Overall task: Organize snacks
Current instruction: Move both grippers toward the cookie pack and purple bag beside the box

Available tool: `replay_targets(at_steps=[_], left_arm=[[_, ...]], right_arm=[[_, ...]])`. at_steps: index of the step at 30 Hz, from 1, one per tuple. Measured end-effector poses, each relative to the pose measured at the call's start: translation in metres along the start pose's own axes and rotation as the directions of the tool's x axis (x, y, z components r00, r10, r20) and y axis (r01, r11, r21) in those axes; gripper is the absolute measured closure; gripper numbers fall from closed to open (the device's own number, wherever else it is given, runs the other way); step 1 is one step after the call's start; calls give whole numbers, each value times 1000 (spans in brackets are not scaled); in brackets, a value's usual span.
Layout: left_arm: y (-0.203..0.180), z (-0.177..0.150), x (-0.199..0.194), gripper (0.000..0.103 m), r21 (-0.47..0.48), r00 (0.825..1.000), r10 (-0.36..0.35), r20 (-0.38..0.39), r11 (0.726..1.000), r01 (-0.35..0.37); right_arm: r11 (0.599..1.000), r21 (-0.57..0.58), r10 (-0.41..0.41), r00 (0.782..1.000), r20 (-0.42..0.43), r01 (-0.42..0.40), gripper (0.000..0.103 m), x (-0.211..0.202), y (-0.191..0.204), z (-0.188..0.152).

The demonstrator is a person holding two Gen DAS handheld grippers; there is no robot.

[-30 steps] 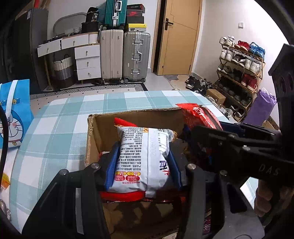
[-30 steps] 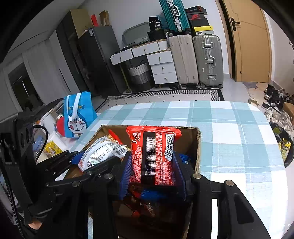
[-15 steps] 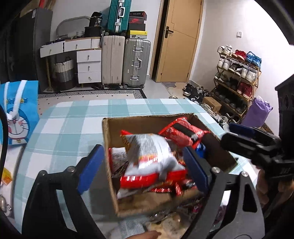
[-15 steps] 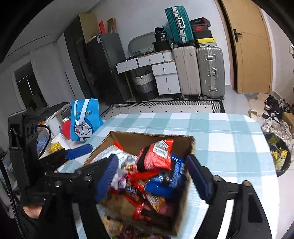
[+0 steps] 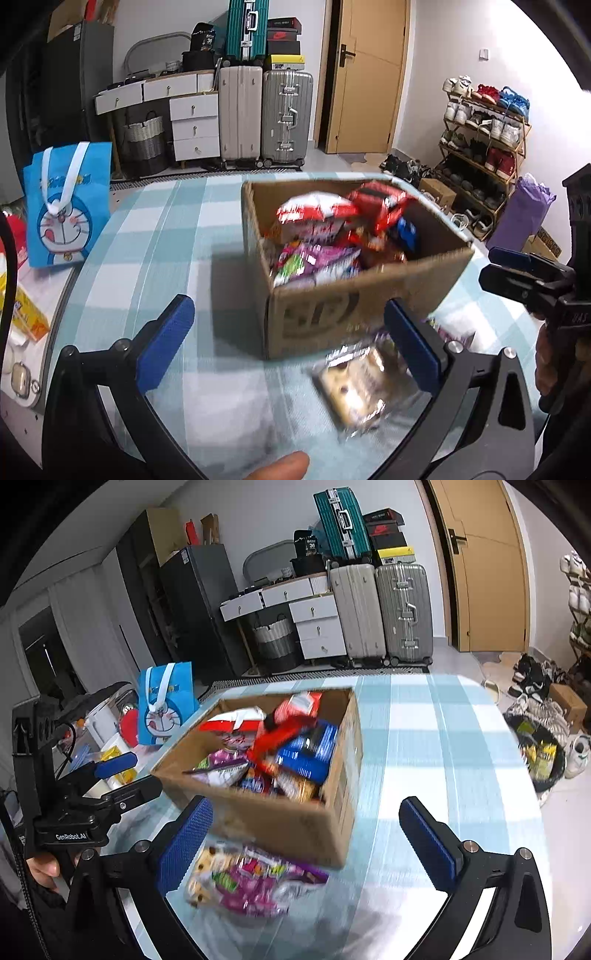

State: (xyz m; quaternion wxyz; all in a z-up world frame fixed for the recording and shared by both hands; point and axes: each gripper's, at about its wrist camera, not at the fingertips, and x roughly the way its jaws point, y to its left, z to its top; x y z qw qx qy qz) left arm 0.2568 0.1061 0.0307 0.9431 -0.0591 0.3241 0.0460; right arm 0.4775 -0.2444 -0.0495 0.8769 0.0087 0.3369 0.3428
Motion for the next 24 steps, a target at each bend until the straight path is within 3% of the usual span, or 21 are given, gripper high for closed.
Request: replay_targets(at_steps=[6,18,24], left_arm=[[6,-22,0,1,-14,999,-11,-38,1000,10],[1,-29,15,1,-17,996,-18,-88,1000,16],[-3,-32,22,1,5,992,-22,-125,1000,23]], right_arm=[[1000,-5,-17,998,-57,17,1,5,7,-22],[998,32,-47,982,-182,54,1,43,4,-43],[995,-73,-90,957,-276,73,1,50,7,-51]])
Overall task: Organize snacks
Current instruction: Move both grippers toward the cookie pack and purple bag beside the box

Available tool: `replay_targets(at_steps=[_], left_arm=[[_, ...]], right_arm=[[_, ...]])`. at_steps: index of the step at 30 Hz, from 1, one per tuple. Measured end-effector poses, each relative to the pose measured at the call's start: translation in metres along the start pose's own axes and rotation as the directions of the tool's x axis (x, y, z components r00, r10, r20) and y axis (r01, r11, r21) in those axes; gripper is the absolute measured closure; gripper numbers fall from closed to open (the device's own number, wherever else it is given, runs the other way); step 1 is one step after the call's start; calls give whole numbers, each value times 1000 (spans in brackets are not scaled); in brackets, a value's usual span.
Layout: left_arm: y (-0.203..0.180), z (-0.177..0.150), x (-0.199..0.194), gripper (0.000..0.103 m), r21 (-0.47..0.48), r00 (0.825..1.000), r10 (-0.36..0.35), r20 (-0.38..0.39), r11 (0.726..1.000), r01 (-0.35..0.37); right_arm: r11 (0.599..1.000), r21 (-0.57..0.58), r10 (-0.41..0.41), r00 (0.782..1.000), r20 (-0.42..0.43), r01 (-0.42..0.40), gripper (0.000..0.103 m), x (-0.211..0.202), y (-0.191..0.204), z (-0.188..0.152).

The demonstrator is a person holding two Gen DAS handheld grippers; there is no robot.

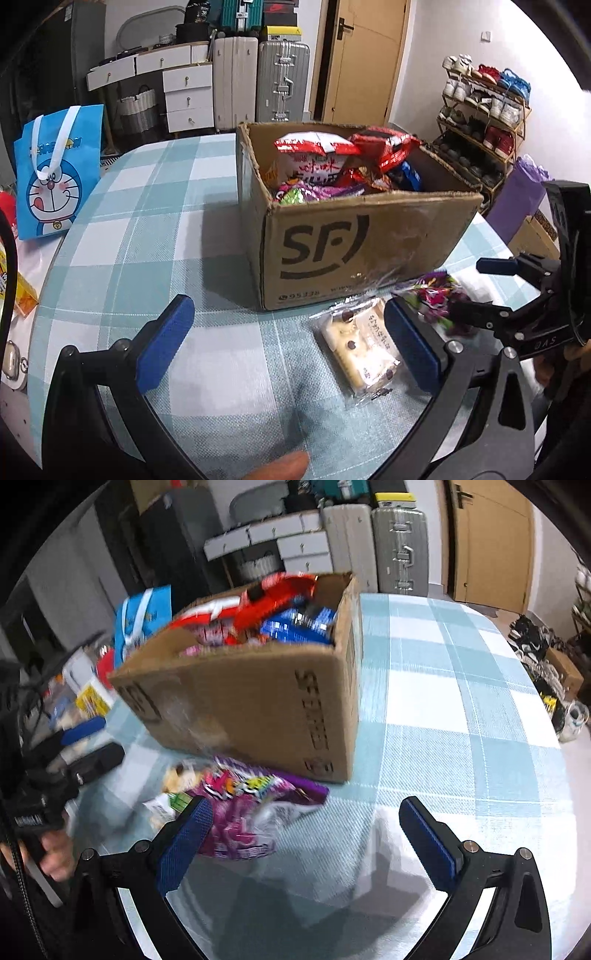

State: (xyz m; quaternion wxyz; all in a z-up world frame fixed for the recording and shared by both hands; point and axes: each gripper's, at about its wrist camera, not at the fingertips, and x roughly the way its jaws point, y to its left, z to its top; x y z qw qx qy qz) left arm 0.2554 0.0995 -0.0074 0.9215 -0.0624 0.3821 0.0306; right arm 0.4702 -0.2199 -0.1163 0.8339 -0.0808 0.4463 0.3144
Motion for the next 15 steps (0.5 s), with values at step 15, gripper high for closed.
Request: replay_targets(at_steps=[15], left_arm=[[-21,-14,25,1,80,994,-41,-103,996,49]], right_arm=[[998,-47,29,1000,10,-29,1,-21,-13,-3]])
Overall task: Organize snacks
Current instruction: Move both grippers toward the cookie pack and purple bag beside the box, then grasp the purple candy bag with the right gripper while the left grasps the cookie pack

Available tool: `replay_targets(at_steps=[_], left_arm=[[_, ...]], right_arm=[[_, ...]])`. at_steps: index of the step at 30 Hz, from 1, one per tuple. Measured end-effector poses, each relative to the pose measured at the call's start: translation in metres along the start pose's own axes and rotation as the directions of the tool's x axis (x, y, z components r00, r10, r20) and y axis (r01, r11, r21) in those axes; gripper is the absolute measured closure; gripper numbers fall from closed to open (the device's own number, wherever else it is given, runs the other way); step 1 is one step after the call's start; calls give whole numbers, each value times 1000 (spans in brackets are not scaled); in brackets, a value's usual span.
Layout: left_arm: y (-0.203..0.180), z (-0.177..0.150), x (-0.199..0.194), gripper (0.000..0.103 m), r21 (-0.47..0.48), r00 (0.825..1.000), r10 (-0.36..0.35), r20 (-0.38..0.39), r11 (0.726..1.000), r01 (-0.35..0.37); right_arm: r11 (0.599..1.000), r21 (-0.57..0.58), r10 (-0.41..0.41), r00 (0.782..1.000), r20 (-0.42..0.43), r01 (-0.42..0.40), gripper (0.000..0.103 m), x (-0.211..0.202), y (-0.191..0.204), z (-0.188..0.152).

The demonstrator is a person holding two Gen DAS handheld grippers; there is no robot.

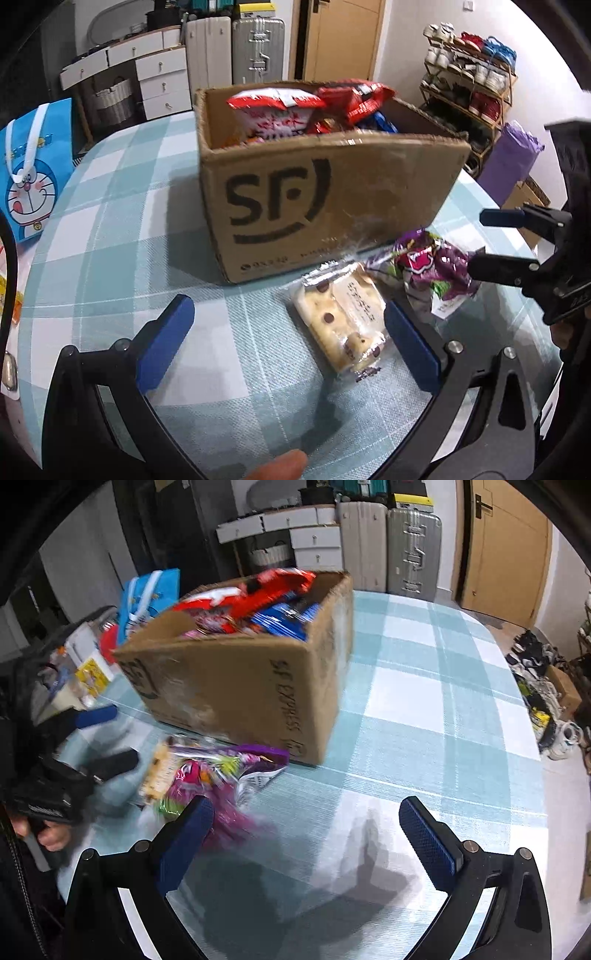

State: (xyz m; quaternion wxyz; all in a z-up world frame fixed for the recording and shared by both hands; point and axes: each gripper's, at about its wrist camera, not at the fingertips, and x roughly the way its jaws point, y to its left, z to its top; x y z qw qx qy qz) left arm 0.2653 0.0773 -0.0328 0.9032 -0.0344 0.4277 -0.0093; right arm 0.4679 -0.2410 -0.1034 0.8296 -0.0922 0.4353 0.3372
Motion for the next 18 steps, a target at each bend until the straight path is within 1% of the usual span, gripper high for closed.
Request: replay_targets(at_steps=[5,9,13,18], left_arm=[[-4,-3,10,1,-2,1000,-14,-25,1000,14],[-6,-6,18,1,-12,998,-40,-48,999,40],[-10,-9,27,1,2,996,-47,-70,999,48],[-14,-13,33,1,25,994,-42,-97,999,45]], right_arm=[[998,28,56,998,22,-56,1,4,12,3],[988,111,107,994,38,-111,1,12,13,6],[978,155,136,990,33,-139,1,25,16,9],[976,161,143,990,17,-144,1,37,24,9]])
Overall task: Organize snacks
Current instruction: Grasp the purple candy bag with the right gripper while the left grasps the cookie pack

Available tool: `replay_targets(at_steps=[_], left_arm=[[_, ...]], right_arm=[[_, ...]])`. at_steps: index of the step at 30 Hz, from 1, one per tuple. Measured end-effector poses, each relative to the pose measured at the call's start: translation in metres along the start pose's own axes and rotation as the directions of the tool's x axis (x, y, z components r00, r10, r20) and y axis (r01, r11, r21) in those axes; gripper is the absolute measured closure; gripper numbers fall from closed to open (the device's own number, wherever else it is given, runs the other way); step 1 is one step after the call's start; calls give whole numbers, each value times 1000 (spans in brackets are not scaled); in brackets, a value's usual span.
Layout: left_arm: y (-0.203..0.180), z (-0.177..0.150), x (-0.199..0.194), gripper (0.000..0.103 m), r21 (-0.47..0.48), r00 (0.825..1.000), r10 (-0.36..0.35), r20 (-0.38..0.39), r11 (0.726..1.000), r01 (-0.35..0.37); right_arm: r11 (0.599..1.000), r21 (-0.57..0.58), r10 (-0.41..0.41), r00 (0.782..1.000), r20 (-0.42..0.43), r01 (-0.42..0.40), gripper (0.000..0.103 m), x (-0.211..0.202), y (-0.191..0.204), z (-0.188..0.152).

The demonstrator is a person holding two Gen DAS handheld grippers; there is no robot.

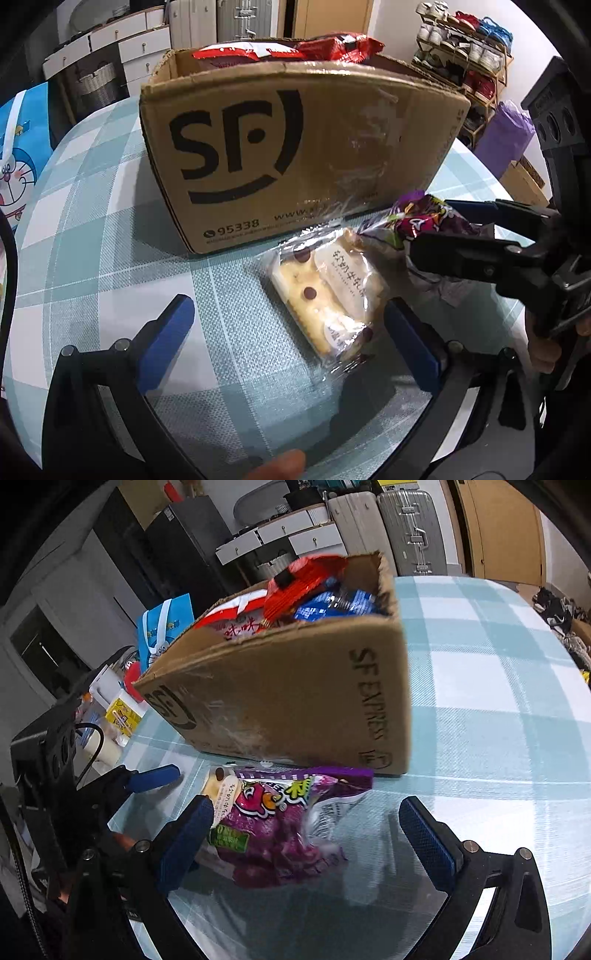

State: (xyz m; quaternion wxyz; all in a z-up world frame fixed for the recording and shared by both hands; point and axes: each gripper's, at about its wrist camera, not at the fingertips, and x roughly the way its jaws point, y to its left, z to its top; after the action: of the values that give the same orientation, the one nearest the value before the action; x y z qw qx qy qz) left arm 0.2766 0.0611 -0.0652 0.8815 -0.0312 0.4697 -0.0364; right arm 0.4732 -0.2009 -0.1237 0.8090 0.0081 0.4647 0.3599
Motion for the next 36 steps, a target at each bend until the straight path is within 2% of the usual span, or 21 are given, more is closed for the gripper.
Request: replay_targets(at_steps=[4,6,15,16,17,21,26,29,36], left_arm=[[3,1,2,0,10,1000,-14,-12,1000,14],[5,1,2,0,16,1000,-17,-15,1000,17],[20,5,2,0,29,1000,-3,-14,1000,4],[19,5,1,0,27,1000,0,-13,1000,1],[23,1,0,1,24,1000,1,-11,1000,-1],[22,1,0,1,13,1000,-13,-12,1000,14],[14,0,0,1,-9,999,-42,-6,999,42],[11,4,1,1,-68,999,-41,12,997,42],[-3,7,8,1,-116,1000,3,23,993,0]], right_arm=[[1000,-18,-11,1000,-5,11,2,3,5,-3],[999,-36,-26,1000,-8,26,9,4,5,-4],[993,-112,23,997,-70,-31,30,7,9,-12],[993,-119,20,998,-66,-28,31,6,10,-13],[992,-122,24,998,-64,-32,38,6,10,-14],[991,-131,35,999,-40,-40,45,0,10,-14],[990,-140,29,1000,-1,-29,46,-16,4,-10],[992,-127,23,1000,17,-20,46,-25,-2,-7],[993,-118,4,1000,31,0,46,-31,-7,-4]])
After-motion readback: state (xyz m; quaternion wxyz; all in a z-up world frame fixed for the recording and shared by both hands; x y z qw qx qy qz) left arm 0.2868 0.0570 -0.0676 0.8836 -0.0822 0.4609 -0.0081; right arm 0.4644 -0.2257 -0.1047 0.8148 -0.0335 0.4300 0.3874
